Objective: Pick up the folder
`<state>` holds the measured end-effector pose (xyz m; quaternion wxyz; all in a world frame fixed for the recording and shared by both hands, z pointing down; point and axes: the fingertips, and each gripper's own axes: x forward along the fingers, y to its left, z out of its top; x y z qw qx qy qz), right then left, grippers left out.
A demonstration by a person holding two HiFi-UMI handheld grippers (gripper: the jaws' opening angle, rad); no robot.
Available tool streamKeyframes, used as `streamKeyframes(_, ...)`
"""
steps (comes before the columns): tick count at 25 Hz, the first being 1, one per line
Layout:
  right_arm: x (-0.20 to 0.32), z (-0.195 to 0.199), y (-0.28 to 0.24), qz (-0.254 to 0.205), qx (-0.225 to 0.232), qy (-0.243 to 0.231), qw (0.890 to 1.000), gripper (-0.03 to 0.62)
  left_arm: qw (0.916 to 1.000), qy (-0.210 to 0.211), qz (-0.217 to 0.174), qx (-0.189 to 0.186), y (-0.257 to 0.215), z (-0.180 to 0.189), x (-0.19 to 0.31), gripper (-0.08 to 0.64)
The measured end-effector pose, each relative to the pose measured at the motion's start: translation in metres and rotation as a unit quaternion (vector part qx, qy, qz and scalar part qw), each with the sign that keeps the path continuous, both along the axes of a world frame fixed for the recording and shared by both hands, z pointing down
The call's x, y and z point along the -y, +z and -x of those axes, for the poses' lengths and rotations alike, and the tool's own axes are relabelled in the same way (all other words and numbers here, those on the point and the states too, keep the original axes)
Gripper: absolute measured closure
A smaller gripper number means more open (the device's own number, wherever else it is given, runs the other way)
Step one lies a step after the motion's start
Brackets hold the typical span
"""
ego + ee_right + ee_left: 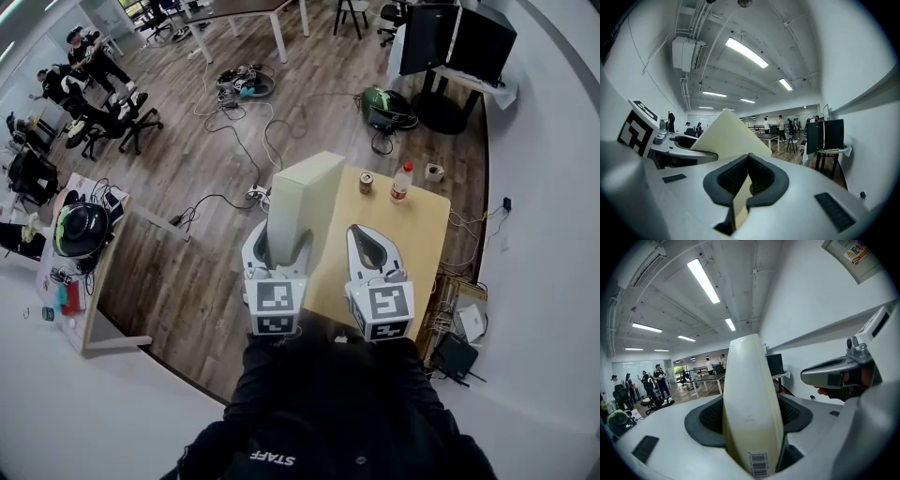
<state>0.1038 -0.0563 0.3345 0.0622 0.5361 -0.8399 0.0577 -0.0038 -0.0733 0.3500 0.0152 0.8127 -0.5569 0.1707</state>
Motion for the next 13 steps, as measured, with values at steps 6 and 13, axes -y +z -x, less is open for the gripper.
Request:
streamKeyframes(6, -0.002, -0.008, 0.001, -0.003, 0.003, 0.005, 1.0, 0.569, 0.9998, -0.005, -0.017, 0.005, -0.006, -0.006, -0.002, 0.227)
streamKeyframes(13, 0.0, -0.011, 0.007, 0.003, 0.006, 0.004, 1.0, 0.569, 0.9995, -0.011, -0.027, 0.014, -0.011, -0.011, 0.0, 0.227)
